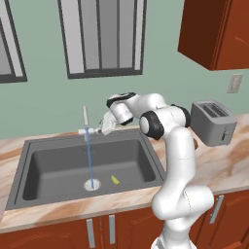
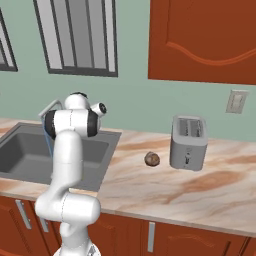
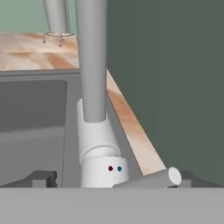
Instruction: Turn on the sink faucet. Then move the lemon wedge from the counter to the sink. Turn off the sink. Move the vegetable from the sink to the pot next to the stove. Finally move the pot to the front left burner.
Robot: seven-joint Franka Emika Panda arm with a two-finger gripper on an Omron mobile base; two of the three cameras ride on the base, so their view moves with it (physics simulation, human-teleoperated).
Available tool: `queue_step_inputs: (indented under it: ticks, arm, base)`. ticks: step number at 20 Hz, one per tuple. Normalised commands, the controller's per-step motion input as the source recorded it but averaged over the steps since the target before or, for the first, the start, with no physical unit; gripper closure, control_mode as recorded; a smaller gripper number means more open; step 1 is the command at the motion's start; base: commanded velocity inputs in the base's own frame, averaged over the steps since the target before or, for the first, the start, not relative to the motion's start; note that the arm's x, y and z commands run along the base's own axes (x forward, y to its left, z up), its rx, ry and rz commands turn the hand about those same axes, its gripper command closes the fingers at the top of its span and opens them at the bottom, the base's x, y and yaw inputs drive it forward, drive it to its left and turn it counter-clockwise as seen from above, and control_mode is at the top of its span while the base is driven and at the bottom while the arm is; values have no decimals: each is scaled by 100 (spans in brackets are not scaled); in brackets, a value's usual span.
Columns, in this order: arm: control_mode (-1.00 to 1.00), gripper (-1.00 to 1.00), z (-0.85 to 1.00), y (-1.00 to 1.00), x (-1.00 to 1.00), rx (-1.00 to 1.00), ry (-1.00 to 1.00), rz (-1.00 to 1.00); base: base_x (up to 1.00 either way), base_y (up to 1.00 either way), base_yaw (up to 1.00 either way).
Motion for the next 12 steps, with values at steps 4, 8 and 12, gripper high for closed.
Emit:
queue_step_inputs:
  ticks: [4, 8, 12]
  arm:
    - [-100, -100, 23, 64, 0, 0, 4, 2]
    - [-100, -100, 19, 62, 0, 0, 4, 2]
    - [-100, -100, 10, 48, 0, 0, 2, 2]
  base:
    - [0, 0, 0]
    - [0, 0, 0]
    - [0, 0, 0]
